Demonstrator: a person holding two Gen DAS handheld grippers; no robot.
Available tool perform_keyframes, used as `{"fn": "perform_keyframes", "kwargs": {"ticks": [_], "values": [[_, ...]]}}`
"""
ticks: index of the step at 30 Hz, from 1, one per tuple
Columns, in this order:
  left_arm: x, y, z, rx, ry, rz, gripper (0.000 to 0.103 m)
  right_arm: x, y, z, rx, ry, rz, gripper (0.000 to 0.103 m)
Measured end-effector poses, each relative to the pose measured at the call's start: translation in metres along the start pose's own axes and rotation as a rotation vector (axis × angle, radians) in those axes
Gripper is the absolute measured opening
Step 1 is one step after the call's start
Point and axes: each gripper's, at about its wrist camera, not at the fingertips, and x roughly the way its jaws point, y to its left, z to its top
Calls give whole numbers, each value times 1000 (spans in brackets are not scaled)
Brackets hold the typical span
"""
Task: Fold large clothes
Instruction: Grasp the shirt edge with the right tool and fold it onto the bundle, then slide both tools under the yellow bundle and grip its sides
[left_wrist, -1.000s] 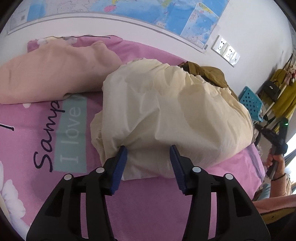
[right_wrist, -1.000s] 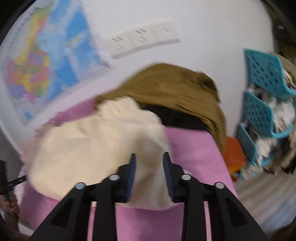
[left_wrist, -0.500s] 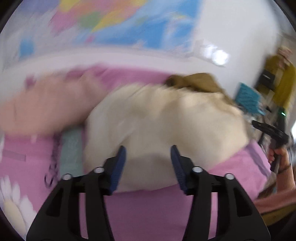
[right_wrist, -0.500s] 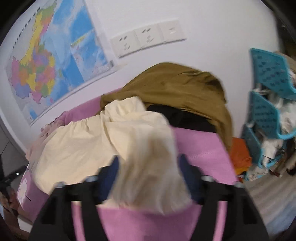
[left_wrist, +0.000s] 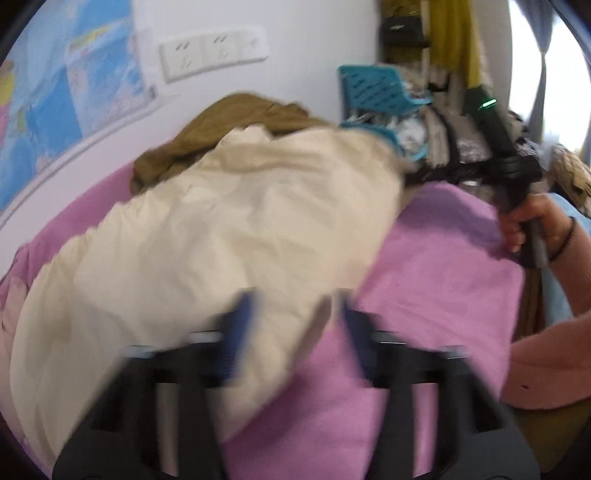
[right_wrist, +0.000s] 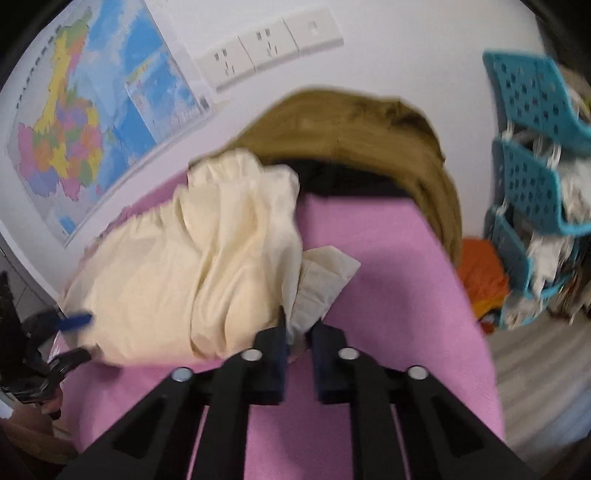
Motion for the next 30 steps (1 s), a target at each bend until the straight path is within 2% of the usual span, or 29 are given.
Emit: {"fn": "perform_keyframes", "kwargs": {"ticks": [1,4,7,9,10,11,13,15,16,17,18,19,20,24,26,28,30], "values": [[5,11,-1,-33,22,6,1,-9,3,9,-25,-43,-16,5],[7,44,-11,-183,31,-114,2,-15,0,25,-24,-102,-9,4],[6,47,-18,-220,27,-130,3,9,-8,26,-41,-45,-70,4],[5,46,-21,-240,27,-131,3,29,-23,18,20,29,-69,6],[4,45,-23,-247,27,-132,3,27,-30,16,59,22,-59,11],[0,45,-24,-256,24,-133,3,21,-32,18,83,8,-71,32],[-11,47,-30,-273,2,-148,4,3,-38,17,153,-20,-107,56],[-23,52,-37,-299,-28,-182,16,-18,-37,14,190,-60,-29,57],[-30,54,-43,-311,-44,-205,27,-27,-35,10,201,-62,7,67],[-39,56,-49,-330,-62,-220,34,-33,-33,7,211,-58,35,80],[-44,58,-54,-342,-70,-221,37,-36,-31,2,226,-42,86,82],[-52,60,-61,-356,-79,-211,47,-33,-28,-7,261,7,167,83],[-60,62,-69,-375,-85,-185,53,-30,-26,-13,289,42,212,85],[-76,85,-96,-510,-78,-201,54,4,-13,-35,384,171,362,85],[-83,95,-111,-578,-61,-207,63,11,5,-36,361,163,339,91],[-87,101,-125,-633,-44,-210,64,22,15,-31,392,176,406,92],[-89,105,-137,-687,-37,-238,67,33,26,-26,384,199,402,94]]}}
